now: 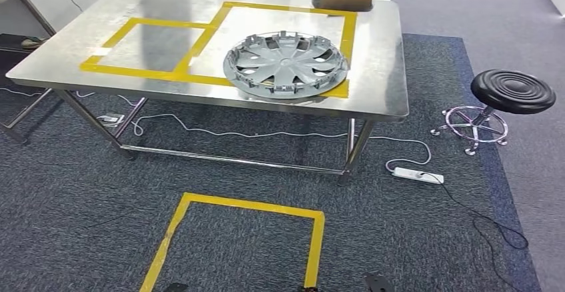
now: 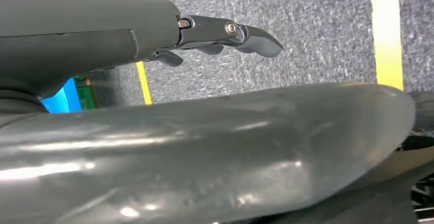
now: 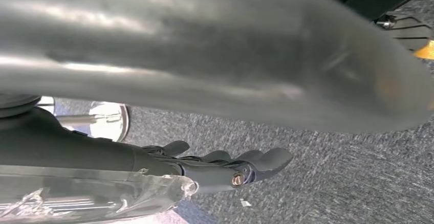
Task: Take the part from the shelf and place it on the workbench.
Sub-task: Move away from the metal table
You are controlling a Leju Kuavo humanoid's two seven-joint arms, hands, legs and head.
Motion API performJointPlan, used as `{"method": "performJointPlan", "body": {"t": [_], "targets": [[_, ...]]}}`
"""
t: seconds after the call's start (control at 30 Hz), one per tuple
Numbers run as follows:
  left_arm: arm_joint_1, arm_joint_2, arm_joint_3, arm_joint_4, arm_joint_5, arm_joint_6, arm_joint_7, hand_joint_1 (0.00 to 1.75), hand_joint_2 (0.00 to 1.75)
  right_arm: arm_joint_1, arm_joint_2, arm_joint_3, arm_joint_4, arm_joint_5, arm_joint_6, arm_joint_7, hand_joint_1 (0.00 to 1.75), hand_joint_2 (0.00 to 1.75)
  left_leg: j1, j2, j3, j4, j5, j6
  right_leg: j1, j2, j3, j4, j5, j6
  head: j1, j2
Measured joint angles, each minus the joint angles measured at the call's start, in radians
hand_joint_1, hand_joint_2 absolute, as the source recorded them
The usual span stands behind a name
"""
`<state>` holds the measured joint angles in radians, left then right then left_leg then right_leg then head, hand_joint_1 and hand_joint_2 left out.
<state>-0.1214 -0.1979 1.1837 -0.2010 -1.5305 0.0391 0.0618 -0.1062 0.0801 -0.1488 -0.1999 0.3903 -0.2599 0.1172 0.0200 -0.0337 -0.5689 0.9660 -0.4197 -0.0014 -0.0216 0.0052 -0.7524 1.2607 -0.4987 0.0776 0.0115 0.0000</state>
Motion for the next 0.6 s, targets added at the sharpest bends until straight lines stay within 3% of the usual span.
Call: {"method": "performJointPlan", "body": {"t": [0.07,0.1,0.17,0.23,0.3,0.33,0.4,0.47,0.5,0.53,0.57,0.6], "targets": [[0.0,0.0,0.0,0.0,-0.001,0.0,0.0,0.0,0.0,-0.001,0.001,0.005,0.0,0.008,0.0,0.004,0.0,0.0,0.008,-0.018,-0.006,0.004,0.003,-0.016,-0.014,0.01,0.083,-0.105,0.026,0.012,0.0,0.0],[0.0,0.001,0.0,0.0,-0.002,0.0,0.0,0.0,0.0,-0.003,0.004,0.007,0.0,0.01,0.0,0.005,0.0,0.0,0.01,-0.028,-0.011,0.009,0.002,-0.027,-0.019,0.026,0.125,-0.163,0.034,0.018,0.002,0.0],[0.0,0.003,-0.001,0.0,-0.002,0.0,0.0,0.0,0.0,-0.006,0.01,0.009,0.001,0.013,-0.001,0.006,0.0,0.0,0.012,-0.045,-0.017,0.018,0.0,-0.046,-0.022,0.049,0.172,-0.223,0.034,0.008,0.003,0.0],[0.0,0.004,-0.001,0.0,-0.002,0.0,0.0,0.0,0.0,-0.008,0.013,0.01,0.001,0.013,-0.002,0.007,0.0,0.0,0.014,-0.056,-0.019,0.018,0.004,-0.057,-0.017,0.04,0.171,-0.216,0.033,-0.019,0.0,0.0],[0.0,0.005,-0.001,0.0,-0.002,0.0,0.0,0.0,0.0,-0.009,0.014,0.011,0.001,0.014,-0.002,0.008,0.0,0.0,0.016,-0.038,-0.026,0.033,-0.007,-0.061,-0.012,0.023,0.169,-0.213,0.035,-0.038,-0.003,0.0],[0.0,0.005,-0.001,0.0,-0.002,0.0,0.0,0.0,0.0,-0.009,0.014,0.011,0.001,0.015,-0.003,0.008,0.0,0.0,0.014,-0.02,-0.041,0.065,-0.029,-0.061,-0.01,0.013,0.168,-0.213,0.036,-0.047,-0.005,0.0],[-0.002,0.005,-0.001,0.0,-0.002,0.0,-0.002,0.0,0.0,-0.008,0.014,0.011,0.001,0.019,-0.004,0.009,0.0,0.0,0.008,0.013,-0.095,0.184,-0.098,-0.057,-0.004,-0.01,0.165,-0.214,0.038,-0.057,-0.009,0.0],[-0.002,0.005,-0.002,0.0,-0.005,0.0,-0.006,0.0,0.0,-0.006,0.014,0.011,0.002,0.022,-0.005,0.009,0.0,0.0,0.006,0.018,-0.142,0.291,-0.141,-0.052,0.002,-0.035,0.161,-0.214,0.038,-0.061,-0.009,0.0],[0.0,0.005,-0.002,0.0,-0.006,0.0,-0.007,0.0,0.0,-0.006,0.014,0.011,0.002,0.023,-0.005,0.01,0.0,0.0,0.004,0.019,-0.144,0.303,-0.137,-0.049,0.005,-0.047,0.16,-0.214,0.038,-0.062,-0.009,0.0],[0.001,0.005,-0.002,0.0,-0.008,0.0,-0.008,0.0,0.0,-0.006,0.014,0.011,0.002,0.025,-0.005,0.01,0.0,0.0,0.003,0.022,-0.128,0.278,-0.117,-0.044,0.007,-0.058,0.16,-0.214,0.039,-0.062,-0.009,0.0],[0.001,0.005,-0.002,0.0,-0.008,0.001,-0.009,0.0,0.0,-0.007,0.014,0.011,0.002,0.026,-0.005,0.01,0.0,0.0,0.0,0.033,-0.096,0.227,-0.088,-0.04,0.008,-0.069,0.16,-0.214,0.039,-0.061,-0.009,0.0],[0.0,0.005,-0.003,0.0,-0.009,0.001,-0.009,0.0,0.0,-0.008,0.014,0.012,0.003,0.027,-0.005,0.01,0.0,0.0,-0.004,0.059,-0.06,0.165,-0.062,-0.035,0.01,-0.079,0.161,-0.213,0.038,-0.059,-0.01,0.0]]}}
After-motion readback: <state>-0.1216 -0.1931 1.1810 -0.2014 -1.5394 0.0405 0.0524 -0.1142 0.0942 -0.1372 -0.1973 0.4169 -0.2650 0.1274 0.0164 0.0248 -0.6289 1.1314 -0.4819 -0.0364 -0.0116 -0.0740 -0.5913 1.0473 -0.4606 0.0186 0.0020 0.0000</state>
